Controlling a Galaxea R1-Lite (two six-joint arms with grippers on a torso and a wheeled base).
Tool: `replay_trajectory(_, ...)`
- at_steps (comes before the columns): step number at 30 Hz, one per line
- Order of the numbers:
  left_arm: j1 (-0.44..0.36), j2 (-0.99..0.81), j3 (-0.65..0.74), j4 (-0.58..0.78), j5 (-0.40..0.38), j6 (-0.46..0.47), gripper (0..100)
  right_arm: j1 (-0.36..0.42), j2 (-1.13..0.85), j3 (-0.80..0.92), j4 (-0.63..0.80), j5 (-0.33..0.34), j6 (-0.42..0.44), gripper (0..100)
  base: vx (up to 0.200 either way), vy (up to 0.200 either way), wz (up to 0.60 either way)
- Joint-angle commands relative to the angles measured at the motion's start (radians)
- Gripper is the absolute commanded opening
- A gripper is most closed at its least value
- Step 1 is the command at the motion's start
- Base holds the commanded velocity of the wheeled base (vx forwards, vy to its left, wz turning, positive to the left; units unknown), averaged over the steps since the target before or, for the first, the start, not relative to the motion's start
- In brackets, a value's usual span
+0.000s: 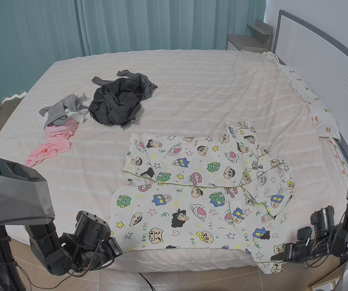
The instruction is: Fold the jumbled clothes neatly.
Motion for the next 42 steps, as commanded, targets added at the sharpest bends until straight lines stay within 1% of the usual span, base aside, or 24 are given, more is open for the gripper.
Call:
replay_trajectory(1,-0.018,-0.001,0.022,-0.013,0.002,0.0,0,0.002,-0.015,0.018,0.015,-0.001,-0.011,0,0.0,0.0,0.0)
replay_trajectory(6,-0.045,-0.001,0.042,-0.026,0.002,0.0,0,0.004,-0.065,0.018,0.084,0.001,-0.014,0,0.0,0.0,0.0)
replay_trajectory(10,-0.053,-0.01,0.054,-0.027,0.002,0.0,0,0.004,-0.101,0.018,0.138,0.004,-0.023,0,0.0,0.0,0.0)
replay_trajectory(16,-0.059,-0.015,0.068,-0.027,0.002,0.0,0,0.004,-0.108,0.018,0.176,0.004,-0.035,0,0.0,0.0,0.0)
replay_trajectory(21,-0.088,-0.027,0.091,-0.027,0.0,0.0,0,0.005,-0.128,0.018,0.234,0.004,-0.054,0,0.0,0.0,0.0)
replay_trajectory(25,-0.095,-0.03,0.086,-0.029,0.002,0.001,0,0.004,-0.145,0.018,0.24,0.004,-0.06,0,0.0,0.0,0.0)
replay_trajectory(28,-0.095,-0.048,0.075,-0.029,0.002,0.001,0,-0.002,-0.177,0.018,0.225,0.007,-0.06,0,0.0,0.0,0.0)
replay_trajectory(32,-0.093,-0.101,0.051,-0.027,0.002,0.003,0,-0.009,-0.231,0.018,0.185,0.045,-0.06,0,0.0,0.0,0.0)
replay_trajectory(33,-0.093,-0.101,0.051,-0.027,0.002,0.003,0,-0.009,-0.231,0.018,0.185,0.045,-0.06,0,0.0,0.0,0.0)
replay_trajectory(34,-0.093,-0.124,0.029,-0.027,0.002,0.003,0,-0.016,-0.243,0.018,0.138,0.057,-0.054,0,0.0,0.0,0.0)
replay_trajectory(38,-0.087,-0.144,-0.023,-0.018,0.003,0.006,0,-0.024,-0.246,0.018,0.036,0.059,-0.038,0,0.0,0.0,0.0)
replay_trajectory(42,-0.082,-0.145,-0.078,-0.017,0.006,0.01,0,-0.024,-0.251,0.012,-0.088,0.054,0.035,0,0.0,0.0,0.0)
